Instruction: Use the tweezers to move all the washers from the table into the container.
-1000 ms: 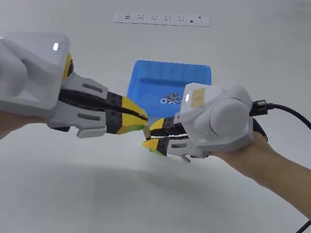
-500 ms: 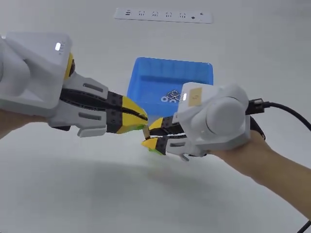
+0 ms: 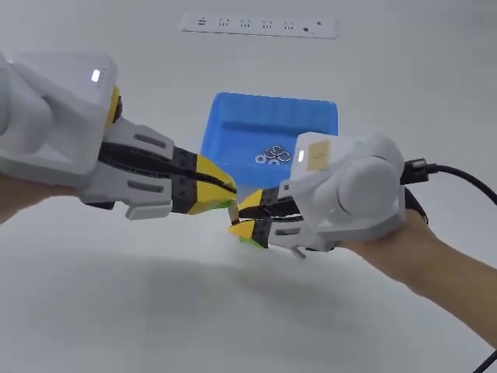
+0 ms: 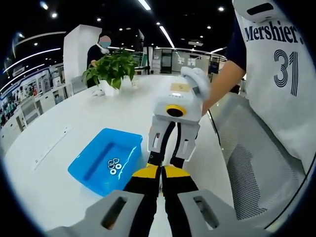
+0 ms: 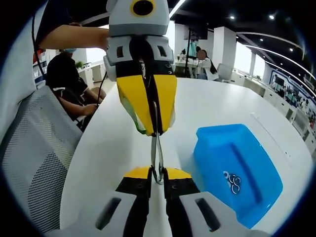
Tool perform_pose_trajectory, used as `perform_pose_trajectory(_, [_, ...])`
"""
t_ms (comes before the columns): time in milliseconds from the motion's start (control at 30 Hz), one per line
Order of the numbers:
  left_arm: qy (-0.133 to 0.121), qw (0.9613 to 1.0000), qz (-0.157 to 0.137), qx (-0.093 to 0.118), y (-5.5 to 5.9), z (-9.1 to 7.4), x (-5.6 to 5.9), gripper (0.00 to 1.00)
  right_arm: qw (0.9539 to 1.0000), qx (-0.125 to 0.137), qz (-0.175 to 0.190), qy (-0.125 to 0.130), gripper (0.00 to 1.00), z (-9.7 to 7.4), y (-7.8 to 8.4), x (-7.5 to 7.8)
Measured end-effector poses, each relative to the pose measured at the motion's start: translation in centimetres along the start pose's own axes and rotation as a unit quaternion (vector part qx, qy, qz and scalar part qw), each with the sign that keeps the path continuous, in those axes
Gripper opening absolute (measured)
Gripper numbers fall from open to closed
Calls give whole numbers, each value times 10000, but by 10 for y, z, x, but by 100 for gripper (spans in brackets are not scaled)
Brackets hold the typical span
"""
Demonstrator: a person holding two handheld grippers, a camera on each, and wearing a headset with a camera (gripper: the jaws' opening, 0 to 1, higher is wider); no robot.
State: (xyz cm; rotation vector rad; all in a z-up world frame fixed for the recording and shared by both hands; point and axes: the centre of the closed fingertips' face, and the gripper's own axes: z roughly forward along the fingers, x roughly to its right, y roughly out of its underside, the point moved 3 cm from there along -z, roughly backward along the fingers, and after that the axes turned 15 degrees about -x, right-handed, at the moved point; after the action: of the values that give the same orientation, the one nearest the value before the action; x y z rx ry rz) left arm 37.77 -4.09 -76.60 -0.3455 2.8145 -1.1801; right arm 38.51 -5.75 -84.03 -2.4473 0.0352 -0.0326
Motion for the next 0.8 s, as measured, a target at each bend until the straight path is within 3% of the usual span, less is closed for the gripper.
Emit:
perform_pose_trajectory(367, [-15,10000,-12,37,1,-11,2,6,9999,-9,-92,45,10,-7,-5,-2])
perform_pose_trajectory(600, [0,9999,137,-12,-11,-21,1,6,9997,100,-150,139,10,-20,-14,-1])
perform_pose_trajectory(800, [-107,9993,354,24,-29,-32,-3,6,9987,195,-256,385,10,-40,-25,8])
